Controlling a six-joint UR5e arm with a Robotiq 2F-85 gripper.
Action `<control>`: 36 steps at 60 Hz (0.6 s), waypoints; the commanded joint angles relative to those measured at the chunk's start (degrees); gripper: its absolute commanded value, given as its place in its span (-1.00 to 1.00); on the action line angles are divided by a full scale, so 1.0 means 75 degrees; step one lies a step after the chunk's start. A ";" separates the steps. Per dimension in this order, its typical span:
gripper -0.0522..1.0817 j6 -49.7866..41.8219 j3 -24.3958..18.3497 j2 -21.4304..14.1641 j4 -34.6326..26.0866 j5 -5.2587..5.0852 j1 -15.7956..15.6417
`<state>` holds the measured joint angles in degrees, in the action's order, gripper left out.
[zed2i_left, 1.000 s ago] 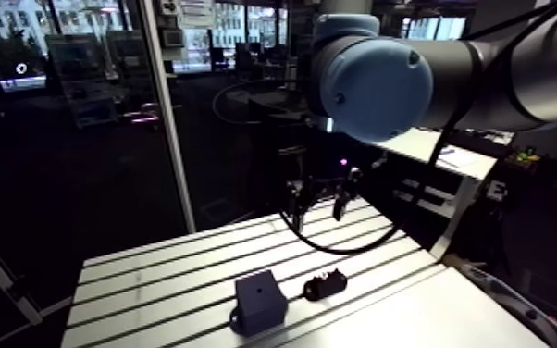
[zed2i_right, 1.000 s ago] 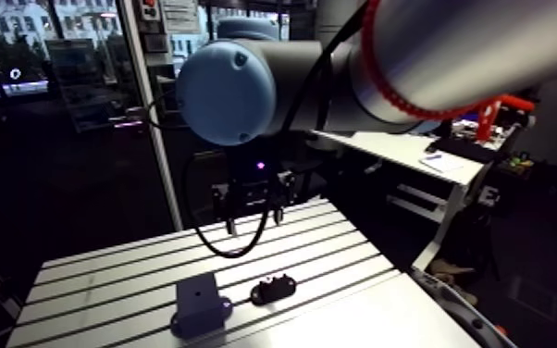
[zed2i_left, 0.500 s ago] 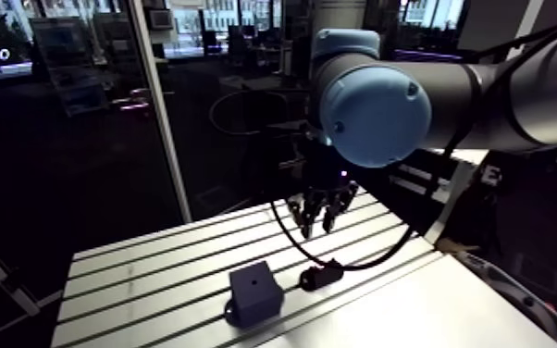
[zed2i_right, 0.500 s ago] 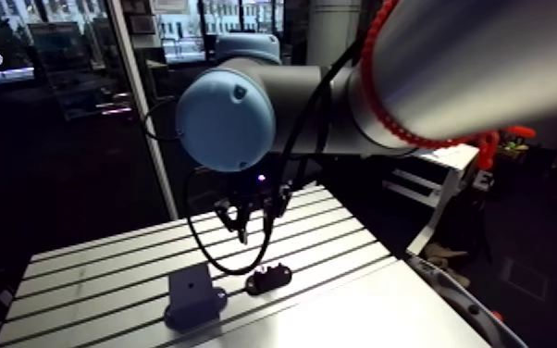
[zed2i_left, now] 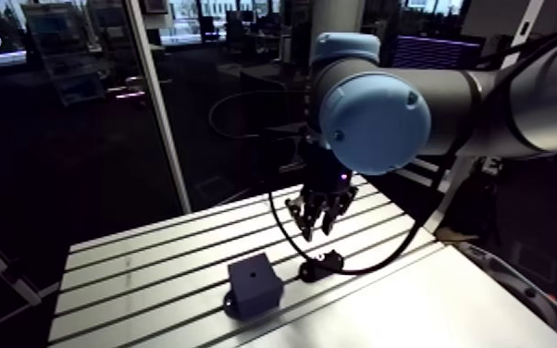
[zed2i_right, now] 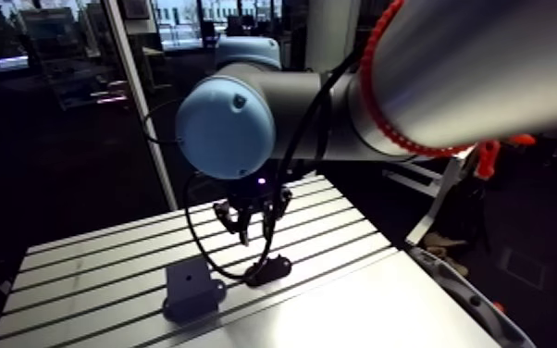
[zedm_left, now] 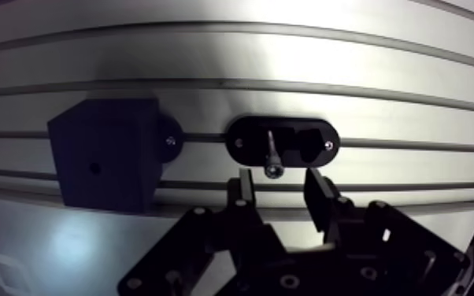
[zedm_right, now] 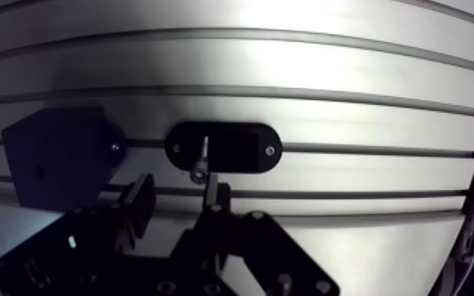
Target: Pick up the M10 bolt and insert it into the hole until fully seated.
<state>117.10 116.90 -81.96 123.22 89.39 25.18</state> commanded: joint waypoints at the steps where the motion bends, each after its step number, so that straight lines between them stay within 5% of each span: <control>1: 0.03 0.0028 0.0017 0.0116 0.0008 0.0014 -0.0003; 36: 0.06 0.0038 0.0083 0.0279 0.0336 0.0051 0.0005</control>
<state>117.39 117.09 -80.13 125.55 89.73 25.15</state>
